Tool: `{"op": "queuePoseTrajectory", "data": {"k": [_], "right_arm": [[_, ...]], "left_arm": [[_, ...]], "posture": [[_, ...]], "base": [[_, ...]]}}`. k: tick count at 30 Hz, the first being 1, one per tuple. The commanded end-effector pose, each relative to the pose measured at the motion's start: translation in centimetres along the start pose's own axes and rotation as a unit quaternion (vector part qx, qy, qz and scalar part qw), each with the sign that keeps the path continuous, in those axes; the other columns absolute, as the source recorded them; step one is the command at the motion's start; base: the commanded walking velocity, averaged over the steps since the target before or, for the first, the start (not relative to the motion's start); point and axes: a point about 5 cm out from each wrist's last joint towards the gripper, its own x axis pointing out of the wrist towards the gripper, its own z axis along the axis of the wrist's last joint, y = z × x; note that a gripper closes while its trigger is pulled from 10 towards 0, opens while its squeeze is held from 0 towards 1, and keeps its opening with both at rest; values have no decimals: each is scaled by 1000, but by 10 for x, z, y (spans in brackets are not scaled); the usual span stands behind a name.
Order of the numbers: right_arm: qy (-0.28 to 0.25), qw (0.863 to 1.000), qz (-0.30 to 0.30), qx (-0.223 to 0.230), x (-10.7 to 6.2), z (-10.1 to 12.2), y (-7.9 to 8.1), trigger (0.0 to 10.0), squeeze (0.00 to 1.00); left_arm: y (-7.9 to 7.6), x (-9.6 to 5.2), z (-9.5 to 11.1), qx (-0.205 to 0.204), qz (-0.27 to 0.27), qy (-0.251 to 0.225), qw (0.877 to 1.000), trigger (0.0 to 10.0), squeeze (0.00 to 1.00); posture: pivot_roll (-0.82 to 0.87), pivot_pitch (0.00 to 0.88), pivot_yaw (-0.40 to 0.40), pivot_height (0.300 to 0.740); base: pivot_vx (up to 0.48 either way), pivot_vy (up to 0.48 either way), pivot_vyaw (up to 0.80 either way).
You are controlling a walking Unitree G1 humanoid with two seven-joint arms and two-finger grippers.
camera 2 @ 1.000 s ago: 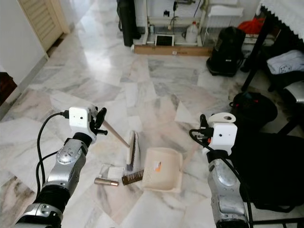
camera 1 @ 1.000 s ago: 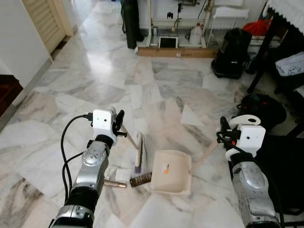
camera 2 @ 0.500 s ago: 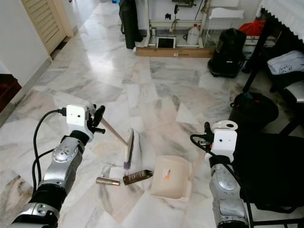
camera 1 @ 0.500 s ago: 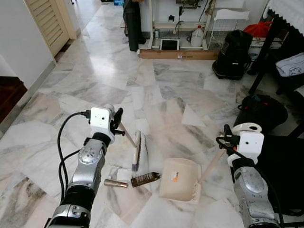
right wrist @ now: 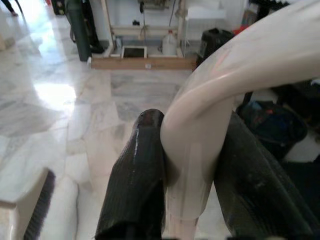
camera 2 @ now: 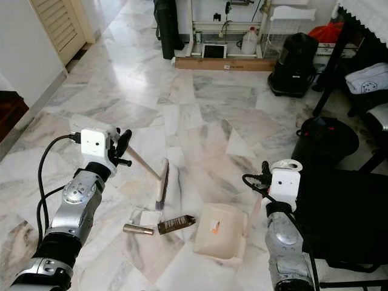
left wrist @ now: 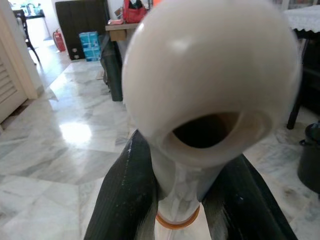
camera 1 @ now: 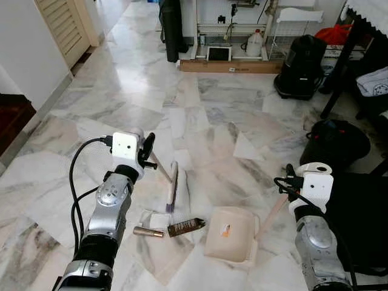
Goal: Sweep floor
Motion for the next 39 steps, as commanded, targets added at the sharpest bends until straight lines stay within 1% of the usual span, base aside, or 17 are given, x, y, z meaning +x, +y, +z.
{"op": "queuePoseTrajectory", "data": {"k": [1,3,8,13,15,19,20,25,26,31,35,39], "right_arm": [[-13,1000,-7,-1,3,3,-1,10000,0],[-4,1000,-11,-3,3,-2,-2,10000,0],[7,1000,-12,-5,3,-9,-2,10000,0],[11,1000,-13,-6,4,-13,-1,10000,0],[11,1000,-12,-7,4,-14,0,10000,0],[10,1000,-17,-2,4,-16,1,10000,0],[10,1000,-17,-2,4,-16,1,10000,0],[9,1000,-26,0,3,-18,0,10000,0],[9,1000,-26,0,3,-18,0,10000,0],[5,1000,-30,-1,2,-18,-1,10000,0],[4,1000,-31,0,2,-18,-2,10000,0],[2,999,-32,-1,2,-18,-2,10000,0]], "left_arm": [[2,2,13,4,-3,-28,1000,10000,0],[1,1,14,3,-9,-28,1000,10000,0],[0,0,18,-1,-17,-32,999,10000,0],[-8,1,23,-5,-60,-30,998,10000,0],[-8,1,24,-4,-62,-30,998,10000,0],[-12,2,25,-5,-98,-18,995,10000,0],[-12,2,25,-5,-98,-18,995,10000,0],[-15,4,26,24,-149,-4,988,10000,0],[-15,4,26,24,-149,-4,988,10000,0],[-16,3,27,65,-193,10,979,10000,0],[-16,2,25,64,-204,18,977,10000,0],[-21,-1,20,58,-216,27,974,10000,0]], "posture": [[60,144,39,740],[67,147,37,740],[80,154,32,740],[88,160,37,740],[88,160,37,740],[90,167,42,740],[90,167,42,740],[89,172,44,740],[89,172,44,740],[87,180,50,740],[86,180,51,740],[82,181,54,740]], "base": [[0,0,0],[0,0,0],[0,0,0],[0,0,0],[0,0,0],[0,0,0],[0,0,0],[0,0,0],[0,0,0],[0,0,0],[0,0,0],[0,0,0]]}}
